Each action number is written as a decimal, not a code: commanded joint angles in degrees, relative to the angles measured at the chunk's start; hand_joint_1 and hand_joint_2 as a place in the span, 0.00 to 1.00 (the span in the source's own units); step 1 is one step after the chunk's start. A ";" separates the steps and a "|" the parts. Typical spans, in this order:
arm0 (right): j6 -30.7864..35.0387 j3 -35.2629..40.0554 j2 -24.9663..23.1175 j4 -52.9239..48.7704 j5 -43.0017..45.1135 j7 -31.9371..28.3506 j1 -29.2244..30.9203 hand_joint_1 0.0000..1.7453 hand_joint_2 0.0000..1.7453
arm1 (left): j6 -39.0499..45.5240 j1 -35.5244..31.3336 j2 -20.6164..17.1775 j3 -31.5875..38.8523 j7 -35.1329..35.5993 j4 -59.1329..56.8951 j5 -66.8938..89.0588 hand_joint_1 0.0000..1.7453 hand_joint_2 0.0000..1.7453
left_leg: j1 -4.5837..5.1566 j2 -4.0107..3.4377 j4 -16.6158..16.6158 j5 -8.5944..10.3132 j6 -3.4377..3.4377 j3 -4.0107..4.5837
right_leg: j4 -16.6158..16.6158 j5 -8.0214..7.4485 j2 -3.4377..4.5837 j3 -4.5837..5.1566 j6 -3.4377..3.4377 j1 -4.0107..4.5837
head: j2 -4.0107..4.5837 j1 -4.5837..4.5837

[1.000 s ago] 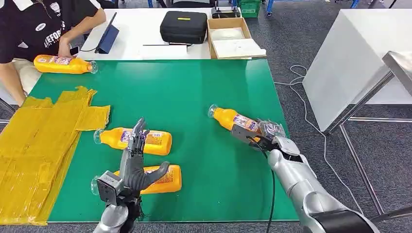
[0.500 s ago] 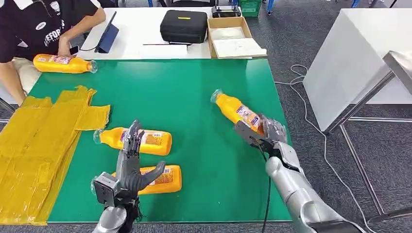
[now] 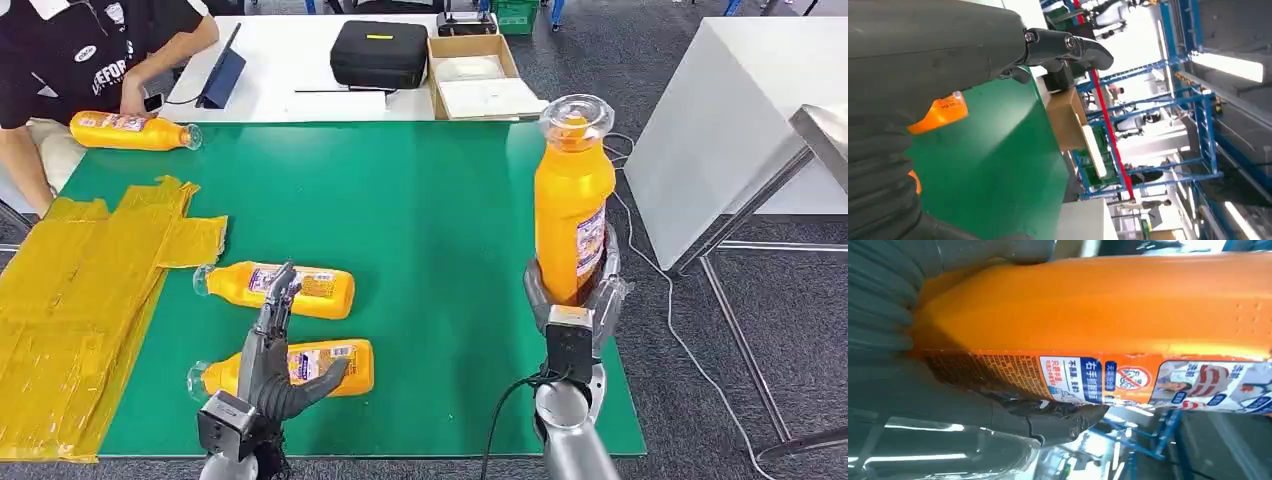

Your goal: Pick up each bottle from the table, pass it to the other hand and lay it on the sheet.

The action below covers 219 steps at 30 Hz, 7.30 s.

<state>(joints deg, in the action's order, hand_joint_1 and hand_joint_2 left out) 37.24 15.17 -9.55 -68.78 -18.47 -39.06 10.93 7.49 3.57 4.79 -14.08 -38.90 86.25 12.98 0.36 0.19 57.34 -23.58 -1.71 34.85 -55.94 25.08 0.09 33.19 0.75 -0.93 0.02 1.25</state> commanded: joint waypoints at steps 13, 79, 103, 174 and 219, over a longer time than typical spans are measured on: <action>-12.60 29.35 -4.86 28.94 5.63 -0.94 17.12 1.00 1.00 | -3.99 -13.29 0.82 -12.42 4.64 -1.54 2.74 0.00 1.00 | -0.05 -0.03 0.01 0.13 0.14 -0.20 | 0.04 -0.09 0.02 -0.24 -0.13 0.06 | 0.00 0.00; 2.76 18.17 -4.00 15.35 3.28 -0.94 11.64 1.00 1.00 | -1.26 -13.58 2.96 -0.64 12.38 -7.75 -10.24 0.00 1.00 | 0.00 0.05 -0.06 0.19 0.13 -0.11 | 0.06 -0.09 -0.06 -0.18 -0.11 -0.01 | 0.00 -0.02; -0.06 16.07 -1.34 13.65 8.10 -0.94 9.15 1.00 1.00 | 0.57 -8.96 0.67 1.87 11.53 -5.71 -9.53 0.00 1.00 | -0.05 -0.21 -0.03 0.15 0.17 -0.15 | 0.10 -0.17 0.03 -0.20 -0.27 -0.06 | 0.00 0.04; -16.40 29.79 -8.07 39.40 -9.62 0.27 17.82 1.00 1.00 | -14.31 -16.51 1.28 -1.06 17.57 -7.92 -25.01 1.00 1.00 | -0.14 0.04 0.01 0.29 0.16 0.02 | 0.02 -0.16 -0.20 -0.12 -0.23 -0.08 | 0.00 0.06; -13.11 19.85 5.48 -9.34 -9.33 2.60 -7.40 0.00 1.00 | 12.44 -13.68 -4.57 9.57 0.50 -4.09 5.09 1.00 1.00 | -0.13 -0.04 -0.02 0.22 0.21 -0.04 | 0.04 -0.12 -0.12 -0.17 -0.26 -0.08 | 0.00 0.04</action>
<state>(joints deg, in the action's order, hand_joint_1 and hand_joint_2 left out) 23.52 37.16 -10.36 -63.96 -26.95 -37.00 10.28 17.60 -8.47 4.88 -8.81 -35.76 84.48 13.81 0.26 0.03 57.37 -23.30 -1.67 35.02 -55.96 24.88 0.11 33.26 0.60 -1.05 0.02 1.29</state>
